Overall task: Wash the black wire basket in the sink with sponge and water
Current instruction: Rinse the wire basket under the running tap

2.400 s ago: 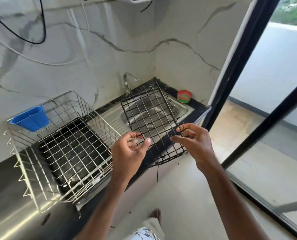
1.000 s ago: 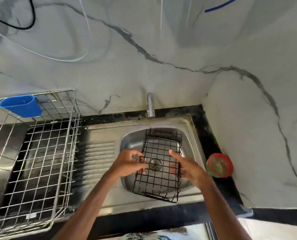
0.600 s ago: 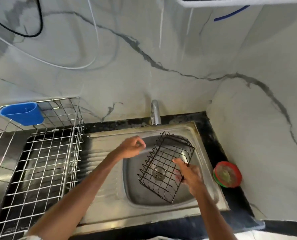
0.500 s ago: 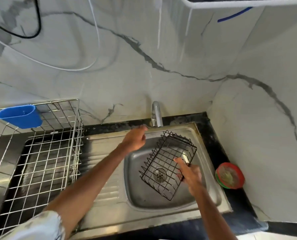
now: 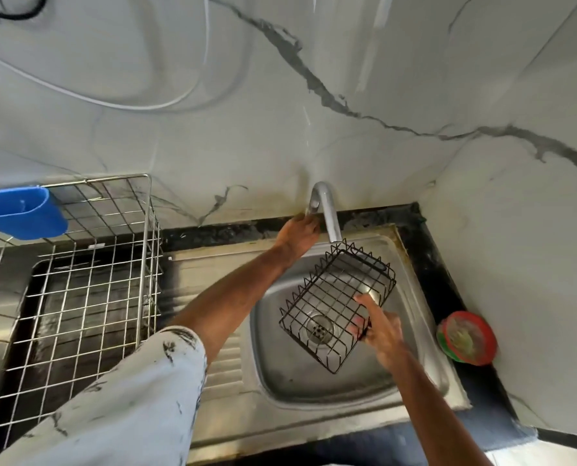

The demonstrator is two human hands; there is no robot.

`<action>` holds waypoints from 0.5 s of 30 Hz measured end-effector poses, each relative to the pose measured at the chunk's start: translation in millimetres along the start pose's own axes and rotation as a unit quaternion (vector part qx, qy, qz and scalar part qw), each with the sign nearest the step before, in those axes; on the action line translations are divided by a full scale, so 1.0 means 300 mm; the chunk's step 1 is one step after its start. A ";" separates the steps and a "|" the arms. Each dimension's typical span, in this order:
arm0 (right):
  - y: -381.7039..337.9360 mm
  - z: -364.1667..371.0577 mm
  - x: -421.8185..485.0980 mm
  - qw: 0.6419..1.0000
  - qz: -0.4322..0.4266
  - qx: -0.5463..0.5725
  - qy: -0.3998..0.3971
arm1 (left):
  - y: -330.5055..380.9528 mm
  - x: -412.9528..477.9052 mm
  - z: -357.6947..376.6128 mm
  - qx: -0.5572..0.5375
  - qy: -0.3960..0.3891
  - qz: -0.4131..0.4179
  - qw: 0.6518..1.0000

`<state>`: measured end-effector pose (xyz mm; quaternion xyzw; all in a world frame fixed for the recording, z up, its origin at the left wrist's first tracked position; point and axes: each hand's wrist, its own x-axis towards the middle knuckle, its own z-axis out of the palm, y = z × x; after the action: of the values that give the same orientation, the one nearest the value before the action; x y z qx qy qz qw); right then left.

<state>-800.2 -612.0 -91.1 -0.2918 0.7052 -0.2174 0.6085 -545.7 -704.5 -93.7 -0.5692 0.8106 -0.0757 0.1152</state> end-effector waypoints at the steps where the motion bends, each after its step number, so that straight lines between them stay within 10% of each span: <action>1: 0.001 0.002 -0.002 1.000 -0.004 -0.001 -0.006 | -0.015 -0.020 0.028 0.008 0.001 0.001 1.000; 6: 0.004 0.012 -0.003 0.999 -0.010 0.000 -0.040 | -0.035 -0.098 0.147 -0.030 -0.054 -0.039 0.997; 10: -0.003 0.017 -0.012 0.996 -0.011 0.013 -0.092 | -0.037 -0.093 0.107 -0.294 0.006 -0.147 0.944; 13: -0.005 -0.003 -0.003 0.994 -0.019 0.041 -0.103 | 0.042 -0.153 0.096 -0.574 0.040 -0.293 0.764; 15: -0.009 -0.018 0.005 0.991 -0.025 0.046 -0.122 | 0.104 -0.208 0.084 -0.738 -0.073 -0.334 0.581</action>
<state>-805.2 -615.3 -89.6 -0.3052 0.6073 -0.2278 0.6973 -546.7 -634.8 -119.7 -0.6922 0.3286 0.5577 -0.3193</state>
